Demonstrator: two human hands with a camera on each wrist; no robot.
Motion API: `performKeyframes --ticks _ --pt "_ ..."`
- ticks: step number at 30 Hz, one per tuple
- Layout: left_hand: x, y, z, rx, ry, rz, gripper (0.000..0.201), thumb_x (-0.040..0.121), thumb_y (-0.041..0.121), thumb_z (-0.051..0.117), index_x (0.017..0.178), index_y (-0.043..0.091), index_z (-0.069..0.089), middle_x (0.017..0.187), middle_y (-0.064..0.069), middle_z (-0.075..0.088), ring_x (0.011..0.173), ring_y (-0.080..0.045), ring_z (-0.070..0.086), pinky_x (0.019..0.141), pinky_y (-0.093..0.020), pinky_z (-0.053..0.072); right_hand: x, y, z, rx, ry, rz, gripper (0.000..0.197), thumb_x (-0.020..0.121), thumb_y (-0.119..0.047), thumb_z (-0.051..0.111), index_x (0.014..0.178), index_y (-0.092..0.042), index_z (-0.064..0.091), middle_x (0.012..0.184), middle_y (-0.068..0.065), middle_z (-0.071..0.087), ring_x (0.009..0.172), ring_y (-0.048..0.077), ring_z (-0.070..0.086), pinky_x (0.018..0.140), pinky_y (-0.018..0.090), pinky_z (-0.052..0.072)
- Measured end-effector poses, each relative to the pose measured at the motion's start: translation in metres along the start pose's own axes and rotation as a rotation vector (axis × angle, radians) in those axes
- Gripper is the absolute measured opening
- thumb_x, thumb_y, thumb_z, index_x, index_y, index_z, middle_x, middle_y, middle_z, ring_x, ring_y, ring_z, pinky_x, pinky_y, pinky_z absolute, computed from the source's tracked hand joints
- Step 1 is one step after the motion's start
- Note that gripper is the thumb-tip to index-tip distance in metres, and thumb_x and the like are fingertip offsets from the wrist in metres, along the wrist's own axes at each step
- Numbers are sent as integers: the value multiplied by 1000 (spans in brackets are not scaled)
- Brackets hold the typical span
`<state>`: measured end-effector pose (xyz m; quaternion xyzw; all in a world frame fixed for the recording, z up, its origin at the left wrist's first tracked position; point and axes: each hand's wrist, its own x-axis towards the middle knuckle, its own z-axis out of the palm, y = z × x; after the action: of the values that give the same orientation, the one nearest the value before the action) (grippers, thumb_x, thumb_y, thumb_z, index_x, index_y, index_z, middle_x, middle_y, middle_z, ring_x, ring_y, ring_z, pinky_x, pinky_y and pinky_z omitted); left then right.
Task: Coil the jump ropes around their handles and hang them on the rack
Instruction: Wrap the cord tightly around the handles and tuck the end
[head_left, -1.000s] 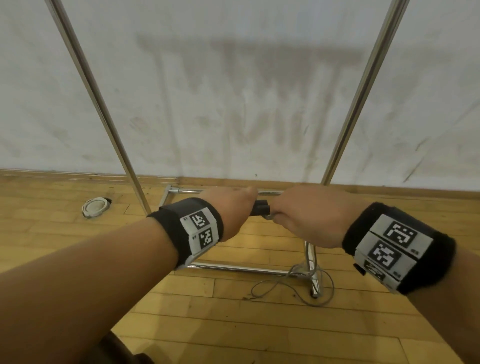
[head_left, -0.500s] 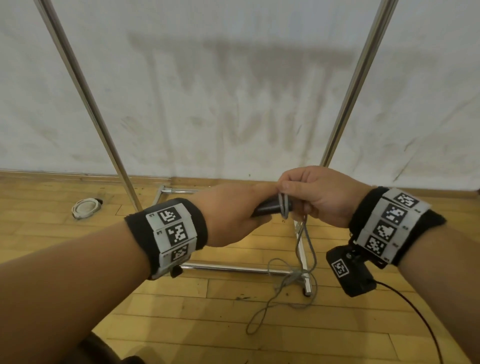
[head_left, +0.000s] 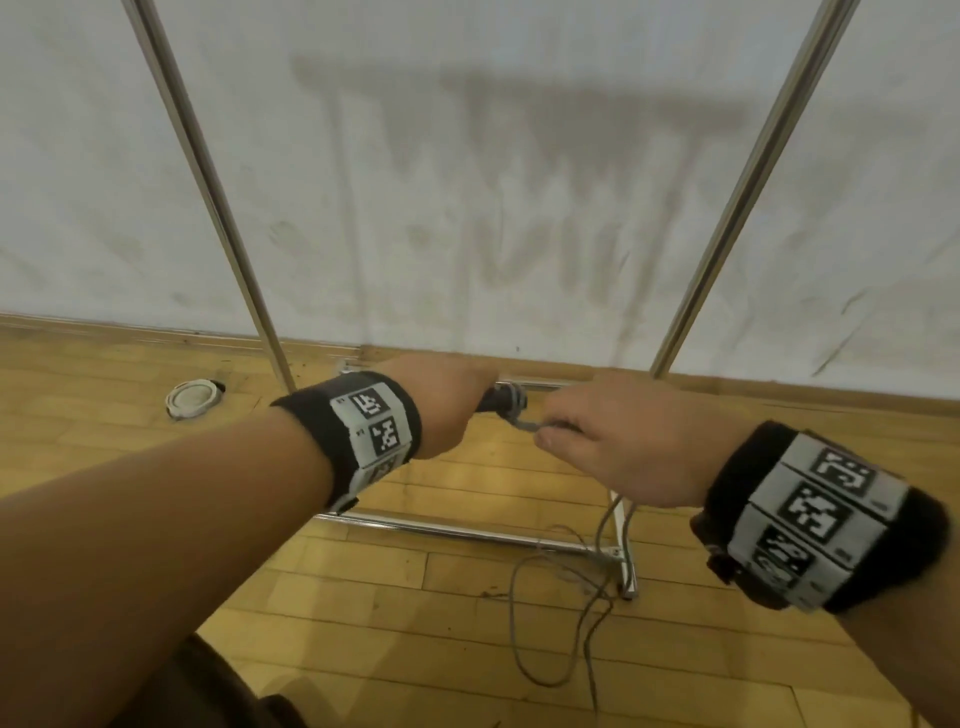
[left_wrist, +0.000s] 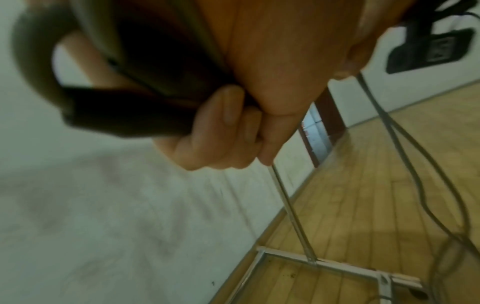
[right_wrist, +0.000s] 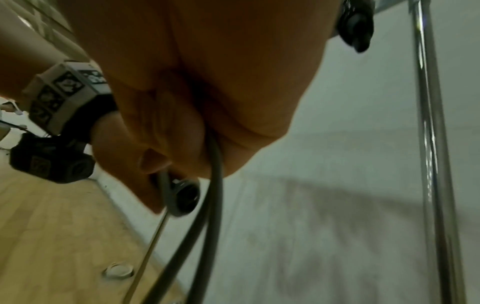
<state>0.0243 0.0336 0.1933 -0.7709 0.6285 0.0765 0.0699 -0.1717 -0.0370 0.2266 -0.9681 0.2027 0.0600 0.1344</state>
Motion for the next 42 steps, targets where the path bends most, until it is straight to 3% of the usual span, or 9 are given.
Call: performKeyframes --ticks 7,13,17,20,23,27,30,36,42 --pt "-4 36 16 110 -39 202 41 99 12 60 132 32 48 82 8 54 63 -11 52 46 -26 31 -1 19 -20 110 48 28 28 102 -41 54 89 -24 71 77 0 65 73 15 59 68 32 47" --pt "1 8 12 -272 -14 75 25 105 29 57 86 36 43 85 9 58 71 -8 54 57 -26 34 -5 53 -14 167 -12 170 26 100 -46 54 86 -31 70 66 -9 64 57 3 59 60 23 52" --pt "-1 0 3 -270 -7 139 15 104 34 61 95 36 48 85 10 59 72 -7 54 59 -27 34 -1 67 13 -45 -209 359 69 98 -40 59 158 -33 26 156 3 47 131 22 55 105 35 47" --pt "-2 9 5 -223 -67 201 20 104 35 60 90 36 45 84 11 58 71 -7 53 58 -27 33 4 52 16 279 -40 225 100 87 -37 69 156 -53 -1 169 -7 23 142 20 44 109 30 37" --pt "0 15 2 -238 -54 226 27 104 36 60 84 39 42 84 12 59 71 -7 55 59 -24 34 9 36 18 465 2 132 100 78 -31 68 151 -62 8 163 -10 37 128 28 59 108 42 49" --pt "-1 17 -4 -473 -17 294 23 100 26 67 93 41 51 84 13 64 69 1 57 57 -11 39 17 20 38 899 -3 105 58 90 3 62 143 -16 50 132 12 66 126 28 61 115 51 40" --pt "3 10 -9 -521 84 162 21 100 29 67 88 37 51 77 11 59 61 3 55 51 -15 37 19 9 46 1132 21 257 21 105 -8 50 121 -6 62 83 12 69 80 29 73 101 56 52" --pt "3 15 -7 -120 -12 -33 14 103 14 52 112 25 54 88 5 58 70 -11 54 57 -27 39 19 -10 27 17 -42 77 29 110 -38 33 101 -24 57 88 -4 61 79 15 60 76 36 53" --pt "-3 42 -2 92 -78 241 27 103 12 54 123 30 50 84 8 52 63 -11 47 52 -27 34 12 25 -19 94 -17 5 20 95 -47 64 87 -30 72 78 -8 67 73 8 60 70 31 51"
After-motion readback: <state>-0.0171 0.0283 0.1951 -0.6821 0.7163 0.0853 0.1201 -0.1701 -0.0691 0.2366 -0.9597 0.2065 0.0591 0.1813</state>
